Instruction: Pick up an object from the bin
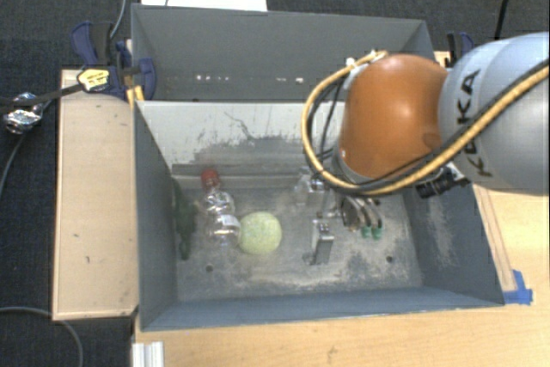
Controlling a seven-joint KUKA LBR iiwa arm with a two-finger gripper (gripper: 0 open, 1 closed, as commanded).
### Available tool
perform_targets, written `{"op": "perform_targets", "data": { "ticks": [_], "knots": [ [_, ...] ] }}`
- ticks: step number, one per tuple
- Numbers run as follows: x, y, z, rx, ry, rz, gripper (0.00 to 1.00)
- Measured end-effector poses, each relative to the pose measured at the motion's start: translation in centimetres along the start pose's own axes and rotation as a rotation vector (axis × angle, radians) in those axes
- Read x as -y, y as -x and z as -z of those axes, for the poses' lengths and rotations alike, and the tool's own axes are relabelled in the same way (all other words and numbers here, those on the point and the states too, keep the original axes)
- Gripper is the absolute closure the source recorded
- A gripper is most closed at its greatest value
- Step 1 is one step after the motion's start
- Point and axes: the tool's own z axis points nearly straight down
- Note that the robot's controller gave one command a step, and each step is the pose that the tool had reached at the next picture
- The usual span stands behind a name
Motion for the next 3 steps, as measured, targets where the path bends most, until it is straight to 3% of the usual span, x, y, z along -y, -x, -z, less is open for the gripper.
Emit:
{"op": "perform_targets", "data": {
  "ticks": [1, 2, 3],
  "knots": [
    [0.1, 0.2, 0.4, 0.009, 0.001, -0.003, 0.00],
    [-2.3, 2.1, -5.9, 0.011, 0.001, 0.066, 0.00],
    [-3.9, 2.6, -7.5, 0.003, 0.000, 0.080, 0.00]
  ]
}}
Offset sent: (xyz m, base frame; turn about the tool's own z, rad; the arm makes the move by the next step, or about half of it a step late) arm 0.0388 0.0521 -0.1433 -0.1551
